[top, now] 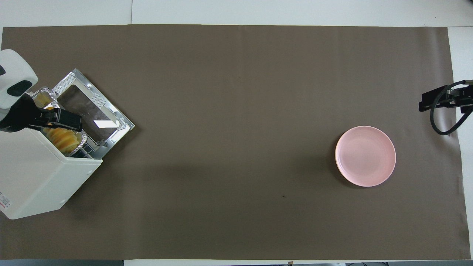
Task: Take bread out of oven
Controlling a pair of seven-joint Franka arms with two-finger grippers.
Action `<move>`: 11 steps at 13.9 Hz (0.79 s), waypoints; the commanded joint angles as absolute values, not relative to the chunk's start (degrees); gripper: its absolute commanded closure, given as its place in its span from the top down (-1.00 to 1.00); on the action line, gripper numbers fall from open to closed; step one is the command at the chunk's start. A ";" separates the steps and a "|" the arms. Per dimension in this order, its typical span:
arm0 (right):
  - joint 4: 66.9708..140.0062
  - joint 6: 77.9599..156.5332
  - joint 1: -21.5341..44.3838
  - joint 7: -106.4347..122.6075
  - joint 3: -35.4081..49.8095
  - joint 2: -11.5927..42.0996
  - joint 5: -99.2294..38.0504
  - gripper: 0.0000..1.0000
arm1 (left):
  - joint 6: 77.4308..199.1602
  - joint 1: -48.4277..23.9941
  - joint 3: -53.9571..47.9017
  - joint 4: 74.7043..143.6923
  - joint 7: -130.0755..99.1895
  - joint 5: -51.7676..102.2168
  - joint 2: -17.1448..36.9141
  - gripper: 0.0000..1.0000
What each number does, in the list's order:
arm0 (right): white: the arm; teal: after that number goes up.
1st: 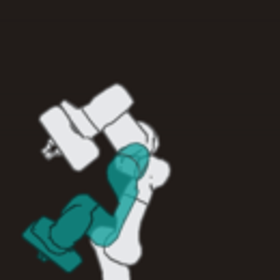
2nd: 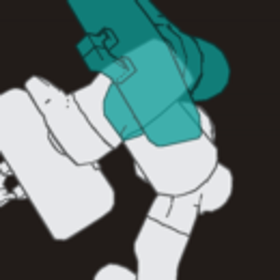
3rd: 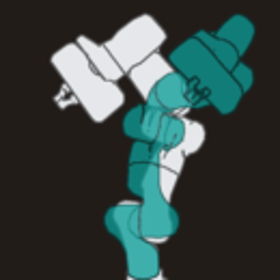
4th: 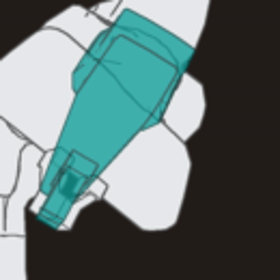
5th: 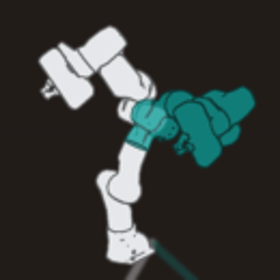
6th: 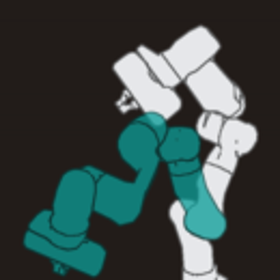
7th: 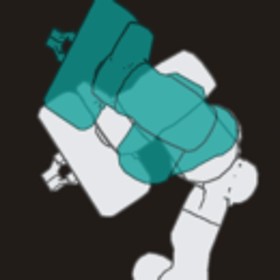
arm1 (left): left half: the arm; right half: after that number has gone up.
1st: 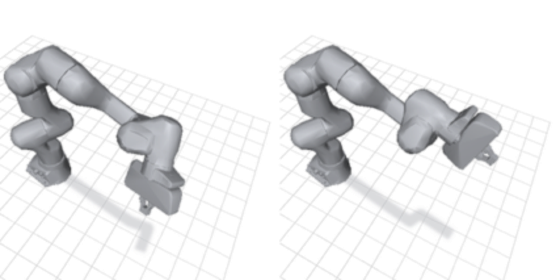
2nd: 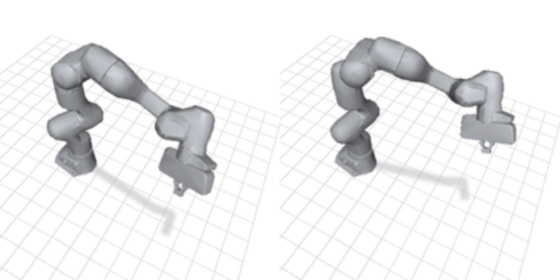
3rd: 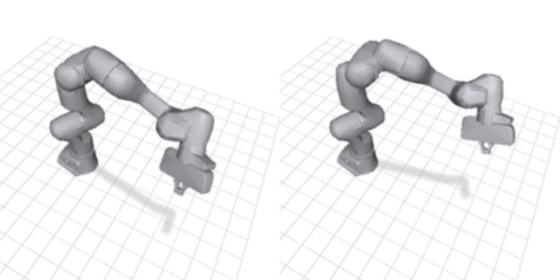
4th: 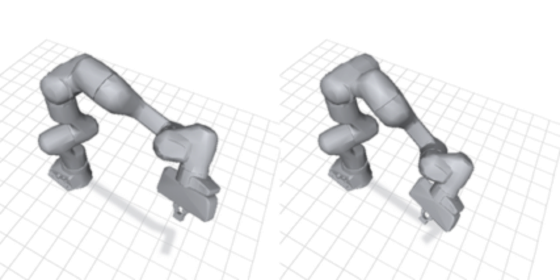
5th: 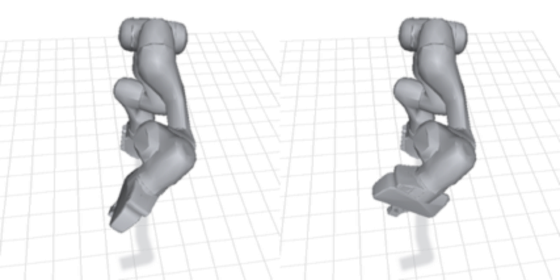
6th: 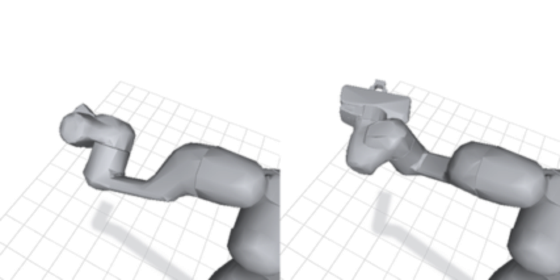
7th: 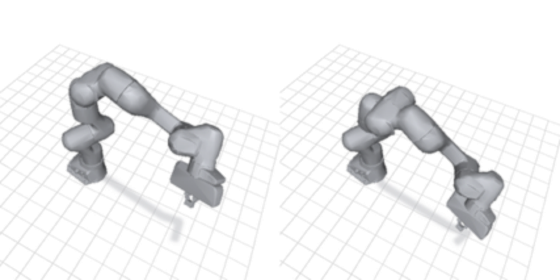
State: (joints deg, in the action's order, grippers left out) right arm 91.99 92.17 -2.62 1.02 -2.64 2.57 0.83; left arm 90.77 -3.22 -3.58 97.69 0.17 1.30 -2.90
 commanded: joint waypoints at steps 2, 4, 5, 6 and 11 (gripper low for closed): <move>92.99 91.67 -3.08 1.93 -2.46 1.58 0.62 1.00 | 90.97 -2.11 -4.22 96.77 0.88 2.02 -2.37 1.00; 92.99 91.67 -3.08 1.93 -2.46 1.58 0.62 1.00 | 90.97 -2.11 -4.22 96.85 0.79 1.93 -2.55 1.00; 92.99 91.67 -3.08 1.93 -2.46 1.58 0.62 1.00 | 90.97 -2.20 -4.22 96.94 0.79 1.93 -2.64 1.00; 92.99 91.67 -3.08 1.93 -2.46 1.58 0.62 1.00 | 90.97 -2.28 -4.22 97.12 0.88 1.76 -2.81 1.00; 92.90 91.67 -3.08 2.02 -2.46 1.58 0.62 1.00 | 90.18 -2.46 -3.69 97.21 1.05 1.67 -3.69 1.00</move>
State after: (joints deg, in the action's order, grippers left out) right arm 91.99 92.17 -2.62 1.02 -2.64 2.57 0.83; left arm 90.75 -3.22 -3.50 97.68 0.22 1.30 -2.94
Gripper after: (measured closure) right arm 0.000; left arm 0.000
